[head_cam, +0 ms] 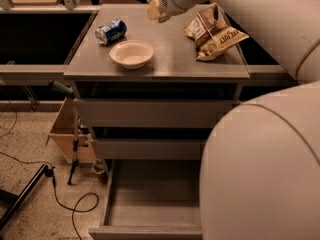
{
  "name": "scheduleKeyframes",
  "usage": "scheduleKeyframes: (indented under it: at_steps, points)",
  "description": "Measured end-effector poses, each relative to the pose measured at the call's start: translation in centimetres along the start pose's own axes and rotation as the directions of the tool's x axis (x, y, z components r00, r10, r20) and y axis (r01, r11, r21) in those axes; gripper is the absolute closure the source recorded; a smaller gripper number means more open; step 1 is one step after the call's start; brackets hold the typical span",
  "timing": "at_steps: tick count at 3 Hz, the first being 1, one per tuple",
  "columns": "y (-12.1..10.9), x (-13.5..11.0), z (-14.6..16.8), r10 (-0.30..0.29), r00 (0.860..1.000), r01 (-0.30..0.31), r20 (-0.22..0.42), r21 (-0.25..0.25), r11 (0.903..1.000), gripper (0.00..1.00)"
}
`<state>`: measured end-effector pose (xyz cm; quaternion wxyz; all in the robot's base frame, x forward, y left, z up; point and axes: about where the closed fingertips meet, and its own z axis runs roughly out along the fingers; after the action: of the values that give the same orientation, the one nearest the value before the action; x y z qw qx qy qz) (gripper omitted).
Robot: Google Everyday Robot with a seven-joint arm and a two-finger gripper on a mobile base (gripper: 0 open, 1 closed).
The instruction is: Pick redbull can from bottom drawer and place on counter
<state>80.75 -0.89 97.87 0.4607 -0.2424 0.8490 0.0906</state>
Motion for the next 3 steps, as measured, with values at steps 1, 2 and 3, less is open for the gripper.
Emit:
scheduleKeyframes:
  at_steps: [1,2,3]
  points:
    - [-1.1,0.3,1.8,0.065,0.998,-0.064,-0.011,0.083,0.9945,1.0]
    - [-2.1,0.6,3.7,0.116,0.993,-0.112,-0.023,0.14,0.9838,1.0]
    - [-2.8,1.1,5.9,0.127,0.99,-0.116,-0.054,0.171,0.9784,1.0]
